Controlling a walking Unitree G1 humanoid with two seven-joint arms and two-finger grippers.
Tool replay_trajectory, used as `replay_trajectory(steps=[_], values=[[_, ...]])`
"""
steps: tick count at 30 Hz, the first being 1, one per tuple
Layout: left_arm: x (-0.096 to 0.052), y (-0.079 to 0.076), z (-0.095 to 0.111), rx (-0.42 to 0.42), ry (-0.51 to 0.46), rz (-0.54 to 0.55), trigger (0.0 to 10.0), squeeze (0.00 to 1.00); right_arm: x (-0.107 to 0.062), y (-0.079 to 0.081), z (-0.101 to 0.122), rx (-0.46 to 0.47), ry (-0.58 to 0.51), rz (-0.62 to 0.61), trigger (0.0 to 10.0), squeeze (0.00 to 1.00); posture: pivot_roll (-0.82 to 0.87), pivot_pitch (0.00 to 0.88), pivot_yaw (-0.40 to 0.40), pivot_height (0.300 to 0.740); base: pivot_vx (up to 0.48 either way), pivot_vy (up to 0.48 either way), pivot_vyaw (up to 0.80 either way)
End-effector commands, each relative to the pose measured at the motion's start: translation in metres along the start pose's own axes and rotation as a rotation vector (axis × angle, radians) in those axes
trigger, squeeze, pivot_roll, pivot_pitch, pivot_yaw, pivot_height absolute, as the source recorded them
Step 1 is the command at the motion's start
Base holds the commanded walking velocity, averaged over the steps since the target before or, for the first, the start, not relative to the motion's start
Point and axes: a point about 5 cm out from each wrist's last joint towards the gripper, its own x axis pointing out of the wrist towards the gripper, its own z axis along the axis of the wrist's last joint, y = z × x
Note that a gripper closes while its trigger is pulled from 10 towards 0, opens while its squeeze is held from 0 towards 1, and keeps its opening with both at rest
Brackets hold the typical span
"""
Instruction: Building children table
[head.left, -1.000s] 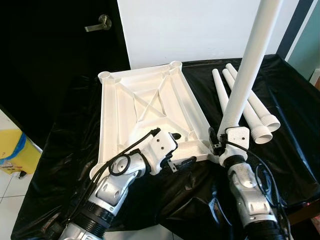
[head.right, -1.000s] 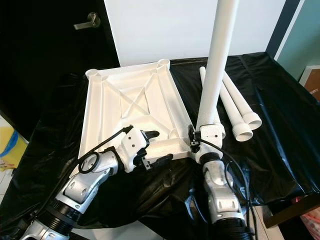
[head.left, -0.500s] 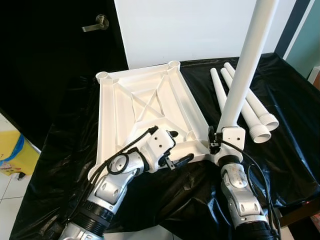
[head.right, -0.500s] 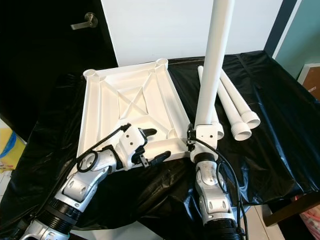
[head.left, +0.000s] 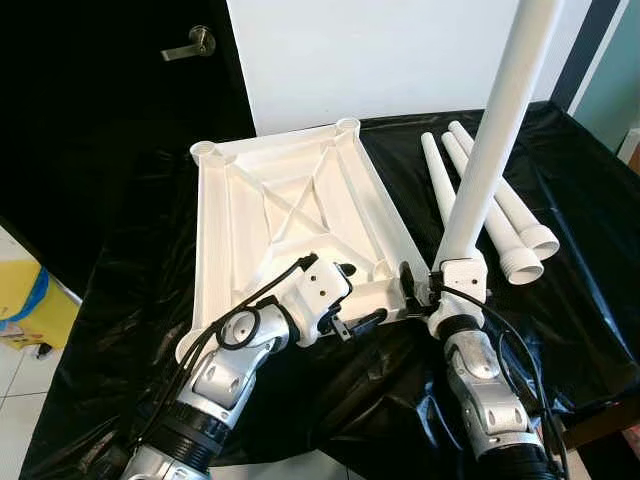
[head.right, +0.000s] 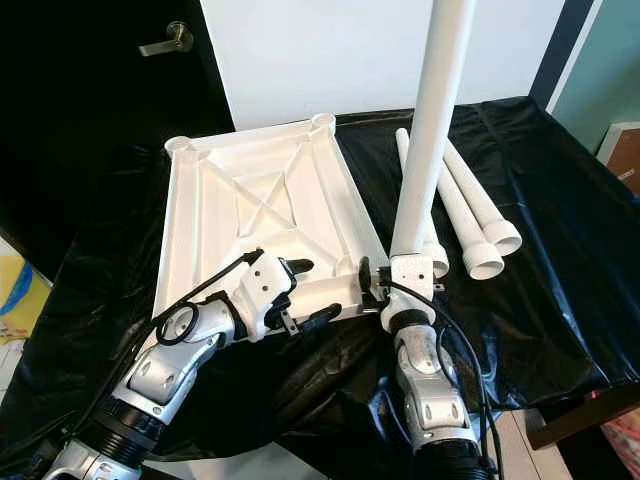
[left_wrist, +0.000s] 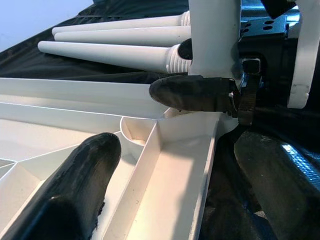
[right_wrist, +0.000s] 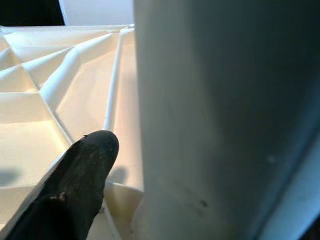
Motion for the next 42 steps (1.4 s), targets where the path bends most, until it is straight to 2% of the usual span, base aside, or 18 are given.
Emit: replay_trajectory(steps=[1,4,6,9,13,16,22,23,24,26,27,28,38,39,40,42], values=[[0.001,0.003,-0.001,0.01,0.014,0.046,10.0,0.0,-0.001,-0.002,-0.002,0.016,-0.002,0.112,10.0,0.0,-0.16,0.012,0.075,0.74,0.0,0.0,0.0],[0.0,0.003,0.0,0.003,0.012,0.023,10.0,0.0,0.0,-0.008,0.0,-0.003,-0.011,0.199,10.0,0.0,-0.16,0.008,0.075,0.74,0.0,0.0,0.0],[0.0,0.002,0.0,0.001,0.011,0.016,10.0,0.0,0.001,-0.01,0.001,-0.007,-0.013,0.212,10.0,0.0,-0.16,0.008,0.075,0.74,0.0,0.0,0.0],[-0.001,0.003,-0.001,0.004,0.016,0.011,10.0,0.0,0.006,-0.017,0.004,-0.05,-0.01,0.331,10.0,0.0,-0.17,0.0,0.084,0.74,0.0,0.0,0.0],[0.001,0.003,0.0,0.004,0.013,0.008,10.0,0.0,0.009,-0.019,0.005,-0.069,-0.009,0.378,10.0,0.0,-0.17,0.0,0.089,0.74,0.0,0.0,0.0],[0.003,0.002,0.003,0.009,0.002,-0.009,10.0,0.0,0.018,-0.023,0.011,-0.107,-0.014,0.468,10.0,0.0,-0.17,0.0,0.1,0.74,0.0,0.0,0.0],[0.003,0.003,0.003,0.013,0.006,-0.017,10.0,0.0,0.023,-0.023,0.015,-0.125,-0.025,0.525,10.0,0.0,-0.17,0.0,0.108,0.74,0.0,0.0,0.0],[0.001,0.003,0.003,0.017,0.01,-0.024,10.0,0.0,0.027,-0.024,0.017,-0.146,-0.029,0.571,4.8,0.0,-0.17,0.0,0.11,0.74,0.0,0.0,0.0],[0.001,0.003,0.003,0.017,0.01,-0.024,10.0,0.0,0.027,-0.024,0.017,-0.146,-0.029,0.571,4.8,0.0,-0.17,0.0,0.11,0.74,0.0,0.0,0.0],[0.0,0.003,0.003,0.017,0.011,-0.026,10.0,0.0,0.027,-0.024,0.015,-0.155,-0.02,0.59,1.8,0.0,-0.17,0.0,0.11,0.74,0.0,0.0,0.0],[0.0,0.003,0.003,0.017,0.011,-0.026,10.0,0.0,0.027,-0.024,0.015,-0.155,-0.02,0.59,1.8,0.0,-0.17,0.0,0.11,0.74,0.0,0.0,0.0],[0.0,0.003,0.003,0.016,0.011,-0.025,10.0,0.0,0.026,-0.025,0.013,-0.158,-0.016,0.596,0.0,0.0,-0.16,0.0,0.11,0.74,0.0,0.0,0.0],[0.001,0.002,0.003,0.013,0.009,-0.029,10.0,0.0,0.022,-0.028,0.007,-0.148,-0.005,0.608,0.0,0.0,-0.17,0.0,0.112,0.74,0.0,0.0,0.0],[0.001,0.002,0.003,0.014,0.008,-0.031,10.0,0.0,0.021,-0.029,0.005,-0.14,0.0,0.601,0.2,0.0,-0.17,0.0,0.112,0.74,0.0,0.0,0.0],[0.001,0.001,0.003,0.014,0.008,-0.032,10.0,0.0,0.02,-0.03,0.004,-0.131,0.004,0.59,10.0,0.0,-0.17,0.0,0.111,0.74,0.0,0.0,0.0],[0.001,0.001,0.003,0.015,0.009,-0.033,10.0,0.0,0.02,-0.03,0.003,-0.125,0.005,0.584,10.0,0.0,-0.17,0.0,0.111,0.74,0.0,0.0,0.0]])
